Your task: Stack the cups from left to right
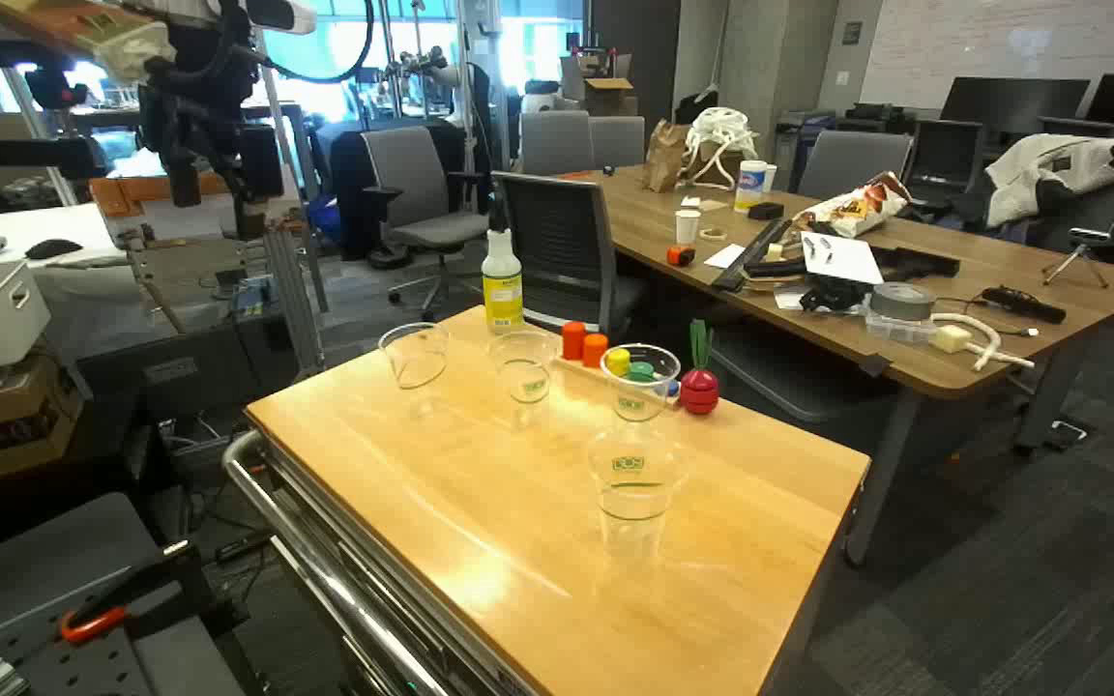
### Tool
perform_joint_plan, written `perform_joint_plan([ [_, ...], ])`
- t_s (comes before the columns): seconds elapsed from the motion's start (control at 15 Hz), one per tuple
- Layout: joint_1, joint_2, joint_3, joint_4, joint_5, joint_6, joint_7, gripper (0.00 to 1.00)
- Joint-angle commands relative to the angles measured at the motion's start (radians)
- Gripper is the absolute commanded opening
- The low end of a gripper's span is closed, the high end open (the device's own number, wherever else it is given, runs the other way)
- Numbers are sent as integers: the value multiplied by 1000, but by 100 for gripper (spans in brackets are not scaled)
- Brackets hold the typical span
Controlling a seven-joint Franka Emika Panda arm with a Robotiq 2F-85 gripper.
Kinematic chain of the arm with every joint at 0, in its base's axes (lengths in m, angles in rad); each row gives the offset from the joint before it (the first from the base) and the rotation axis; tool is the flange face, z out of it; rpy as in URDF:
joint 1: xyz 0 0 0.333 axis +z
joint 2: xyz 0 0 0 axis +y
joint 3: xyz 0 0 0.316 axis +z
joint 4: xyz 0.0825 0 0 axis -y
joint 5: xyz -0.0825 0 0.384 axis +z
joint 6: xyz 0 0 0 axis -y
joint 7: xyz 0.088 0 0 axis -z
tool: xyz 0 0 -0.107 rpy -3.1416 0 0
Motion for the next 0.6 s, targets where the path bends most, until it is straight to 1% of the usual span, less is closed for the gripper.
perform_joint_plan([
  [0.0,-11,-1,11,5,5,-3,-4,100],
  [0.53,-12,-2,11,14,5,-3,-4,100],
])
